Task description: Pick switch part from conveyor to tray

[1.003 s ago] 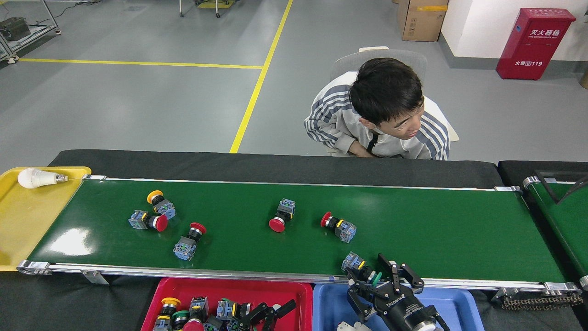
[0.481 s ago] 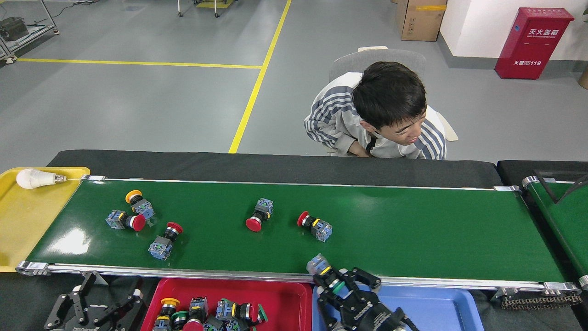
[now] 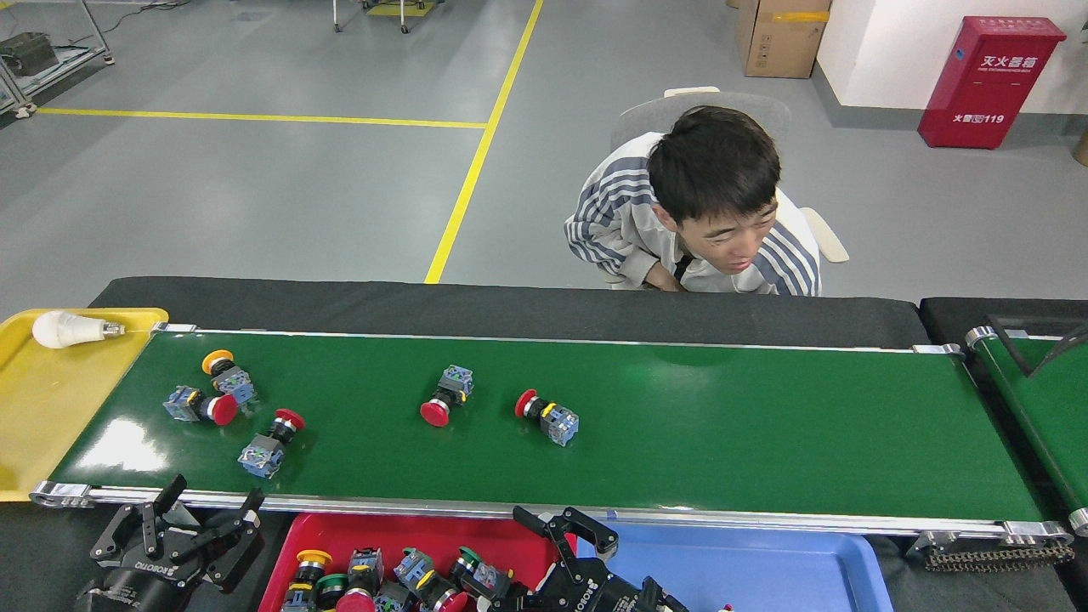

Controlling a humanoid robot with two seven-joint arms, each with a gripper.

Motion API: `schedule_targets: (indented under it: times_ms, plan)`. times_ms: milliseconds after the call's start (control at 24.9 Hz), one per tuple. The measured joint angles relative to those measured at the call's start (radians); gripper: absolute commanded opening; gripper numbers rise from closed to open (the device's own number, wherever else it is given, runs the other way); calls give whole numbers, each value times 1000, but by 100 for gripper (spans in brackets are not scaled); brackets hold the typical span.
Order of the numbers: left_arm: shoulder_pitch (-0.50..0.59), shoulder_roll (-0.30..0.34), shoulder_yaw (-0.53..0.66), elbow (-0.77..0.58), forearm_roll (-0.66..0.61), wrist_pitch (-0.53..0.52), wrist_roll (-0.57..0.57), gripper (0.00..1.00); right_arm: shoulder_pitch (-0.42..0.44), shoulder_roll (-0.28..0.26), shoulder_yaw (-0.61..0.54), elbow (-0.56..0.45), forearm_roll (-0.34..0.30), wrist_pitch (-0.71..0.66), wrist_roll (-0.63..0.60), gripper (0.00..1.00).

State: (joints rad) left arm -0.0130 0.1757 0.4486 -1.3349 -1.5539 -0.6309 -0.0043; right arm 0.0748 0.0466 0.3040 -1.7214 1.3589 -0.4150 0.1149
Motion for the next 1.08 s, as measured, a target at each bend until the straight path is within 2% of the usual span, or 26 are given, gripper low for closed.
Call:
schedule_targets:
  times_ms: [160, 281, 361, 401, 481, 521, 602, 682, 842, 962, 1003, 1043, 1083]
  plan:
    - [-61, 4, 0, 88, 0, 23, -1, 100, 93, 6, -241, -15, -6, 132, -66, 98]
    - [-102, 22, 0, 149, -2, 63, -2, 100, 183, 6, -351, -15, -6, 272, -165, 98]
    - [-120, 27, -1, 180, -2, 90, -2, 94, 225, 6, -397, -15, -6, 339, -217, 98]
    - [-122, 27, -1, 189, -2, 102, -2, 84, 237, 6, -422, -15, -7, 356, -238, 99]
    - [-124, 27, -1, 200, -2, 117, -3, 39, 248, 6, -464, -15, -9, 374, -254, 99]
    - [-125, 27, -1, 205, -1, 118, -4, 26, 248, 6, -474, -14, -11, 378, -260, 99]
    - [-125, 27, 0, 218, 4, 121, -5, 14, 248, 6, -483, -8, -15, 385, -264, 99]
    - [-122, 27, 0, 220, 23, 100, 0, 8, 246, 2, -484, 0, -31, 387, -267, 99]
    - [-45, 11, 0, 141, 99, 15, 4, 5, 245, -30, -484, 5, -56, 370, -268, 99]
    - [73, -43, 0, -41, 120, -88, 7, 8, 245, -32, -484, 5, -58, 357, -268, 99]
    - [124, -69, -2, -111, 120, -111, 7, 13, 245, -33, -484, 5, -58, 355, -268, 99]
    - [175, -94, -2, -174, 120, -122, 4, 25, 245, -33, -484, 5, -58, 353, -268, 99]
    - [231, -126, -3, -238, 120, -132, 2, 44, 245, -33, -483, 5, -58, 349, -268, 99]
